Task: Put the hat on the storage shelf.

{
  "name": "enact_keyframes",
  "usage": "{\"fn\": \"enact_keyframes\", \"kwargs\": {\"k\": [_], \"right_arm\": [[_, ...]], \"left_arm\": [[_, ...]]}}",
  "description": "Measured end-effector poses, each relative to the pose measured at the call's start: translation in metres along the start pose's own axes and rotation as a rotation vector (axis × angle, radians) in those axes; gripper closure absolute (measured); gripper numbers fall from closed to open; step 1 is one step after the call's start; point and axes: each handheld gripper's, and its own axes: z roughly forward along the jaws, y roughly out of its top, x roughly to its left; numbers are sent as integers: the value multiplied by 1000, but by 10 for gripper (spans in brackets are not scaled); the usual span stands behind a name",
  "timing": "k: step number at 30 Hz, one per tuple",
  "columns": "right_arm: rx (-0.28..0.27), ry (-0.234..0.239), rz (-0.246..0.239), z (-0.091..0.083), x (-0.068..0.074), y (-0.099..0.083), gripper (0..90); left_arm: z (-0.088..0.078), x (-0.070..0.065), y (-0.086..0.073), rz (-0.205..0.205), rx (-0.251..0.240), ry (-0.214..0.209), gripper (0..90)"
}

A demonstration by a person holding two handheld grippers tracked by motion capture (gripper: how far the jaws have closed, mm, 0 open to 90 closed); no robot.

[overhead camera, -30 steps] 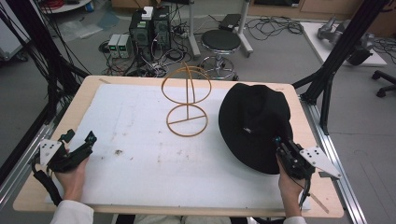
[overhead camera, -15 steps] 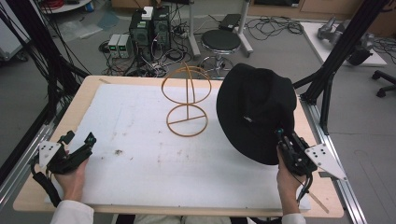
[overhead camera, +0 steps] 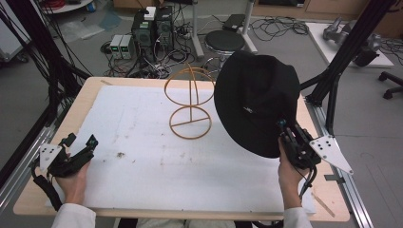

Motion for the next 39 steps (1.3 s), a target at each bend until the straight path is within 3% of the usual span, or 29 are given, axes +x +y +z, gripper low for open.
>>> {"fn": "enact_keyframes", "kwargs": {"k": [6, 10, 25, 30, 39], "right_arm": [[-14, 28, 6, 16, 6, 10, 880], [-23, 50, 40, 24, 11, 14, 880], [-20, 92, 55, 58, 31, 23, 880], [-25, 109, 101, 72, 36, 28, 880], [-6, 135, 74, 103, 55, 37, 880]], "left_arm": [[0, 0, 0, -3, -2, -1, 252], [1, 0, 0, -3, -2, -2, 252], [2, 3, 0, -21, -8, 4, 252], [2, 3, 0, -27, -10, 6, 252], [2, 5, 0, -33, -14, 10, 252]]}}
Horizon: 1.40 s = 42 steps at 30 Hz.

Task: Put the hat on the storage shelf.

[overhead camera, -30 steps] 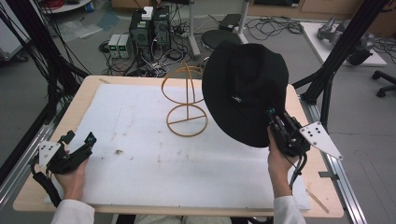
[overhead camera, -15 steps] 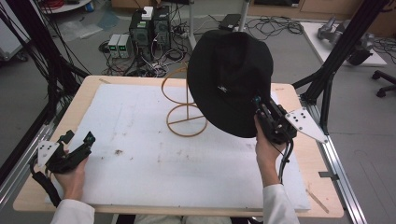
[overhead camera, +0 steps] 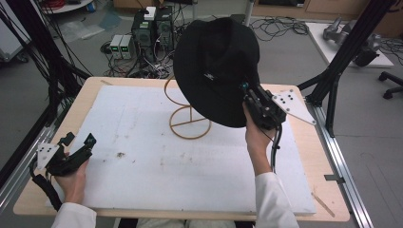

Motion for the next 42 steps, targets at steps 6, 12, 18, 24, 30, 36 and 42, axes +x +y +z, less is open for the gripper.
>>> {"fn": "enact_keyframes", "kwargs": {"k": [6, 12, 18, 24, 30, 36, 42], "right_arm": [[12, 44, -35, 30, 16, 3, 880], [39, 66, -59, 53, 31, 4, 879], [60, 63, -71, 67, 41, 8, 879], [76, 58, -66, 75, 42, 6, 879], [119, 53, -63, 80, 41, 0, 879], [169, 62, -41, 82, 43, -7, 878], [231, 60, -34, 87, 45, -19, 877]], "left_arm": [[1, 1, 0, -1, -3, 0, 252], [0, 1, 0, -13, -6, -4, 252], [1, 1, 0, -19, -8, -9, 252], [0, 2, 0, -19, -6, -8, 252], [1, 0, 0, -17, -2, -14, 252], [1, 1, 0, -22, -5, -12, 252], [1, 2, 0, -21, -6, -12, 253]]}}
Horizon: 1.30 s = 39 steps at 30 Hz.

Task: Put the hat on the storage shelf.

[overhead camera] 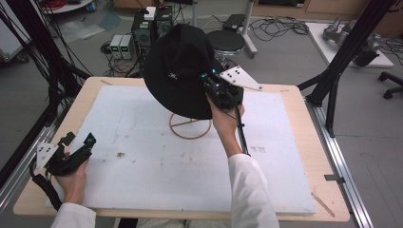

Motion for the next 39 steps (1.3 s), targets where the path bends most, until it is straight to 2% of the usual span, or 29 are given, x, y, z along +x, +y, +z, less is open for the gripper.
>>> {"fn": "enact_keyframes", "kwargs": {"k": [6, 10, 23, 30, 39], "right_arm": [[46, 17, 10, 4, -1, -6, 870], [46, 18, 17, 2, -1, -8, 869], [108, 17, 40, 3, -4, -14, 857], [122, 30, 45, 3, -4, -15, 843], [132, 8, 44, 3, -1, -17, 793]], "left_arm": [[0, 1, 0, 2, 3, 0, 253], [0, 0, 0, 5, 6, -5, 255], [1, -1, 0, 10, 7, -5, 256], [1, -1, 0, 8, 9, -4, 256], [1, -1, -1, 10, 15, 1, 257]]}}
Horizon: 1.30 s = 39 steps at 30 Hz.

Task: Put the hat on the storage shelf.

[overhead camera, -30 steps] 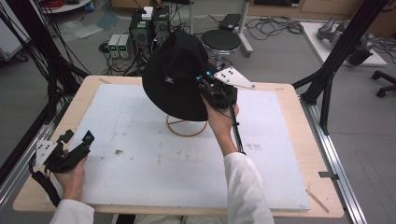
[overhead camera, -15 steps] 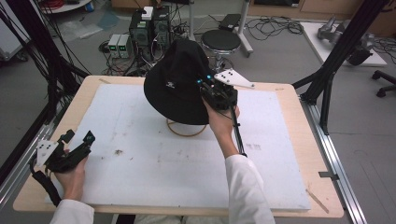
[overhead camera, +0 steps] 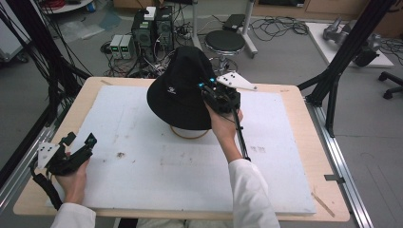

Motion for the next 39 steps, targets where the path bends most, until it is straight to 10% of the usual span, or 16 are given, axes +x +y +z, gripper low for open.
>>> {"fn": "enact_keyframes", "kwargs": {"k": [15, 25, 39], "right_arm": [[-38, 4, 3, -6, -6, 4, 560], [-52, -79, 10, -11, -10, 5, 152], [-98, -88, 23, -35, -22, 7, 107]], "left_arm": [[0, -1, 0, 5, 2, -2, 256], [0, 0, 0, 5, 3, 0, 255], [-1, -1, 0, 3, 2, -1, 255]]}}
